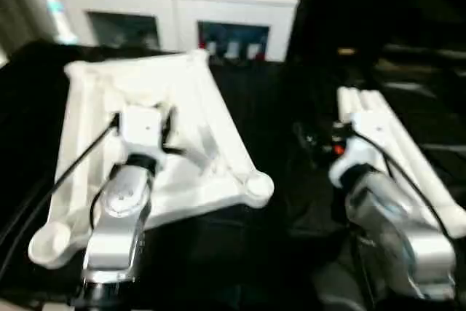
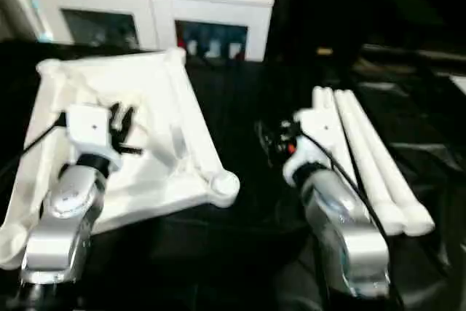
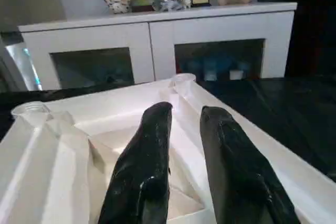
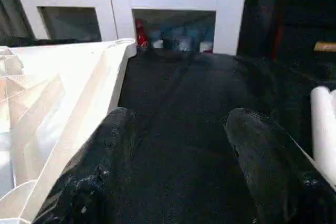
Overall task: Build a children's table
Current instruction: Rotate table base, then pick table leg
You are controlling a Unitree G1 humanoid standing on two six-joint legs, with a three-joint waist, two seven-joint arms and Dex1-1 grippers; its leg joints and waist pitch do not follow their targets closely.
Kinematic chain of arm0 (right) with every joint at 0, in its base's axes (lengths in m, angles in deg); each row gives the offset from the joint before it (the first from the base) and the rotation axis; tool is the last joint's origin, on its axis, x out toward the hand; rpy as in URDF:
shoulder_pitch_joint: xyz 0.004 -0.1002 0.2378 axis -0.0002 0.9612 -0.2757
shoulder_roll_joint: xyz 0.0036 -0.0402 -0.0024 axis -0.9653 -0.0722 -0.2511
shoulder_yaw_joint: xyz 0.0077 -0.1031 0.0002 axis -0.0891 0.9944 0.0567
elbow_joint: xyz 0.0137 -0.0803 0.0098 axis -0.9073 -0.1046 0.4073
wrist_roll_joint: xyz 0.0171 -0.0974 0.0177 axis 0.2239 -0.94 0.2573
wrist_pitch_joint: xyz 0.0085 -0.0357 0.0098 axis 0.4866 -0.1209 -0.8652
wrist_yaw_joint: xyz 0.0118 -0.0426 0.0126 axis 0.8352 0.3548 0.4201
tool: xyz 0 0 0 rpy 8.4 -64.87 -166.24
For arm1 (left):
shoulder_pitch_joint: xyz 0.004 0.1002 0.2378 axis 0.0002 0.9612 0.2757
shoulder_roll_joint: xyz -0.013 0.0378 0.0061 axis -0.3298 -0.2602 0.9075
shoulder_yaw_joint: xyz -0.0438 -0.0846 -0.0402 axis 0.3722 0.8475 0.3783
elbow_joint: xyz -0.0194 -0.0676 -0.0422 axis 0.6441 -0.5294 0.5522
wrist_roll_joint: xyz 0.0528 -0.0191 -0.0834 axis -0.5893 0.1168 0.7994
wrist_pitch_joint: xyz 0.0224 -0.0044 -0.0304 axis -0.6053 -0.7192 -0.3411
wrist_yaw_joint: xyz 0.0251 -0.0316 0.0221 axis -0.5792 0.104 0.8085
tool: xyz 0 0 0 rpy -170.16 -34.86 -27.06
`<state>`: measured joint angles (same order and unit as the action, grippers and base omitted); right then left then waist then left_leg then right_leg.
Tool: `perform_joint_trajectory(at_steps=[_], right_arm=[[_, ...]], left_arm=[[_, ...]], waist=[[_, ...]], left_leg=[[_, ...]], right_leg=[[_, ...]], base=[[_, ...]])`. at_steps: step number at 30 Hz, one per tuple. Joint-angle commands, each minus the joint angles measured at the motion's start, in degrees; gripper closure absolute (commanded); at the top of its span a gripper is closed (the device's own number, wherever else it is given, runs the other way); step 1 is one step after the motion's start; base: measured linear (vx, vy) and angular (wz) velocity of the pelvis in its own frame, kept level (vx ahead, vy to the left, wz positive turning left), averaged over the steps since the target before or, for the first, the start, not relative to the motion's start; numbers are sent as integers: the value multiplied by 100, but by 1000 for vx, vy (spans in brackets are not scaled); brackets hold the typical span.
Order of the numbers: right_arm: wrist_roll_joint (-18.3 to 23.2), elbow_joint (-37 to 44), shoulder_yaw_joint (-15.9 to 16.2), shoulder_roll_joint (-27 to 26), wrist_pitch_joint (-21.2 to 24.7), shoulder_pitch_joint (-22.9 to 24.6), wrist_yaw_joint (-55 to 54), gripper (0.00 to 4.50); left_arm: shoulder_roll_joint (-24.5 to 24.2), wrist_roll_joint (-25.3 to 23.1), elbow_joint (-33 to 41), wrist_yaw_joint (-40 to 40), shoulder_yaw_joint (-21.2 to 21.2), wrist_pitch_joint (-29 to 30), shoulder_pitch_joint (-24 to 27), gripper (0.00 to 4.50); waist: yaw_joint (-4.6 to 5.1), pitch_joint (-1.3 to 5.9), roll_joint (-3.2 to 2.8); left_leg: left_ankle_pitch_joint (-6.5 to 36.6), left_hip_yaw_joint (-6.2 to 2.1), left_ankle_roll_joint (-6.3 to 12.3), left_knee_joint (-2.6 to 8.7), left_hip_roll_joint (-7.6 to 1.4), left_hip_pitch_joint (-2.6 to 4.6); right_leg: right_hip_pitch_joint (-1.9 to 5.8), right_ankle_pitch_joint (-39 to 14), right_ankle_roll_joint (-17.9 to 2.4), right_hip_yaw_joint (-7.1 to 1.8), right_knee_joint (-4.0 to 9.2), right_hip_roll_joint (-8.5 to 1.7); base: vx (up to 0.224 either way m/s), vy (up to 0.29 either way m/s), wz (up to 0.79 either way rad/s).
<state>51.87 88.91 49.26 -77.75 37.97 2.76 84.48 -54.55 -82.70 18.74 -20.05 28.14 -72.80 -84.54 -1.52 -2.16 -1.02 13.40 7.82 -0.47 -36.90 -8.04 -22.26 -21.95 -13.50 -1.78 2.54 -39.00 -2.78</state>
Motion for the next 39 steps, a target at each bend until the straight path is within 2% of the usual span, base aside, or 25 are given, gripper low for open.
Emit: perform_joint_trajectory(at_steps=[1,2,3,4,5,6,7,8,9,10,11,12,13,14,15,16,17,18,20,24,26,27,32,35,39], right_arm=[[-77,-90,-90,101,13,-17,-34,147],[-77,-90,-90,101,13,-17,-34,147],[-77,-90,-90,101,13,-17,-34,147],[-77,-90,-90,101,13,-17,-34,147],[-77,-90,-90,101,13,-17,-34,147],[-77,-90,-90,101,13,-17,-34,147],[-77,-108,-119,132,57,-50,-31,147],[-84,-117,-117,150,59,-50,-20,147],[-139,-194,-96,310,75,-46,81,147],[-217,-268,-35,484,124,-11,191,147],[-217,-268,-35,484,124,-11,191,147],[-312,-388,-32,442,315,-97,10,147],[-320,-416,-41,428,374,-133,-32,147],[-345,-537,-86,371,624,-289,-203,147],[-183,-638,-179,311,853,-427,-206,147],[-61,-699,-241,275,1002,-513,-189,129],[-100,-860,-235,325,1247,-680,-228,111],[-157,-994,-218,376,1424,-812,-267,111],[-230,-1431,-216,521,1562,-1172,-245,108],[-130,-1805,-225,528,1700,-1565,-77,60],[-141,-1985,-201,510,1732,-1732,-60,47],[-147,-2101,-198,480,1728,-1849,-66,28],[-624,-3106,348,545,2421,-2643,-317,25],[-702,-3727,305,416,2517,-3043,-466,25],[-684,-4286,64,263,2490,-3343,-673,25]], left_arm=[[89,-21,70,-43,-124,89,-21,334],[89,-21,70,-43,-124,89,-21,334],[89,-21,70,-43,-124,89,-21,334],[89,-21,70,-43,-124,89,-21,334],[89,-21,70,-43,-124,89,-21,334],[89,-21,70,-43,-124,89,-21,334],[186,49,64,-55,-129,127,-19,334],[187,46,62,-50,-138,126,-9,334],[203,21,41,-5,-222,111,80,334],[178,-23,-6,84,-285,20,223,334],[178,-23,-6,84,-285,20,223,334],[58,-12,-31,305,-339,-42,314,334],[33,10,-28,360,-349,-57,324,334],[-72,106,-8,585,-396,-110,363,334],[-165,321,60,866,-428,-71,389,334],[-223,474,109,1055,-447,-38,406,333],[-370,701,192,1442,-505,69,432,332],[-491,841,249,1722,-554,140,449,316],[-848,875,319,2199,-700,339,444,307],[-1247,1004,448,2815,-866,630,399,261],[-1316,1007,462,2854,-854,688,349,255],[-1349,1082,495,2906,-845,759,315,241],[-1482,1348,640,3037,-833,1010,182,200],[-1653,1353,797,3361,-1027,1170,216,175],[-1720,1408,915,3465,-1070,1339,221,132]], waist=[[77,414,-182],[80,416,-84],[49,435,88],[-128,418,326],[-151,356,283],[-163,236,241],[-124,232,64],[-77,288,-119],[-24,331,-215],[82,387,-267],[122,370,-254],[17,294,-174],[27,283,-87],[-123,265,24],[-183,226,82],[-220,198,46],[-193,180,68],[-141,167,1],[-88,196,8],[-75,195,3],[-65,219,43],[-78,233,0],[-72,286,13],[-81,287,40],[-100,266,41]], left_leg=[[-2042,-764,1121,759,-1324,426],[-1687,-660,1876,687,-1118,364],[-1025,-332,2217,384,-582,138],[206,156,1747,-480,280,-299],[436,138,1297,-614,221,-276],[506,74,668,-626,172,-336],[557,-36,551,-313,20,-216],[248,-117,699,106,-267,1],[110,-414,875,353,-735,139],[-59,-819,1368,675,-1501,294],[-256,-831,1563,675,-1492,298],[-100,-560,1558,546,-1121,238],[165,-357,1302,382,-784,86],[348,-97,603,275,-303,-136],[551,-46,169,287,-309,4],[615,-27,25,359,-308,85],[713,-19,-37,388,-317,91],[1118,-65,-264,540,-382,110],[1353,-113,-374,612,-460,146],[1257,-64,-364,624,-472,137],[1005,-54,-335,632,-494,89],[942,-53,-327,642,-505,106],[270,0,-255,586,-485,83],[187,24,-191,578,-475,81],[329,43,-328,603,-514,119]], right_leg=[[-229,-257,-345,-94,-2,-303],[-164,4,-882,-147,129,-375],[55,813,-1959,-216,505,-506],[482,1158,-2772,-444,991,-707],[438,744,-2752,-397,1062,-827],[406,-39,-2278,-325,1133,-805],[379,-806,-1682,-219,1197,-689],[336,-1237,-776,39,1245,-395],[248,-1037,-389,151,990,-242],[119,-778,80,135,362,-347],[55,-582,123,39,215,-465],[-16,-207,-109,-169,364,-593],[88,-15,-384,-270,545,-704],[324,-729,-372,-286,828,-888],[226,-2245,-148,-283,984,-836],[185,-3168,-14,-257,1060,-764],[145,-3379,33,-230,1073,-695],[127,-3428,73,-112,1048,-576],[140,-2817,-71,-82,954,-550],[143,-2262,-337,-131,907,-590],[196,-1850,-463,-133,866,-595],[184,-1525,-611,-137,811,-588],[269,-79,-1076,-135,664,-577],[282,-75,-1145,-135,657,-590],[267,-266,-1076,-141,669,-578]], base=[[-52,-68,4],[-66,-114,-1],[-79,-146,0],[-79,-146,0],[-88,-158,6],[-85,-153,9],[-85,-153,9],[-85,-118,11],[-92,-94,5],[-92,-94,5],[-85,-83,-3],[-70,-77,-2],[-70,-77,-2],[-110,-99,-4],[-120,-110,-2],[-120,-110,-2],[-90,-83,2],[-79,-47,-3],[-66,-36,-3],[0,0,0],[0,0,0],[0,0,0],[0,0,0],[0,0,0],[0,0,0]])
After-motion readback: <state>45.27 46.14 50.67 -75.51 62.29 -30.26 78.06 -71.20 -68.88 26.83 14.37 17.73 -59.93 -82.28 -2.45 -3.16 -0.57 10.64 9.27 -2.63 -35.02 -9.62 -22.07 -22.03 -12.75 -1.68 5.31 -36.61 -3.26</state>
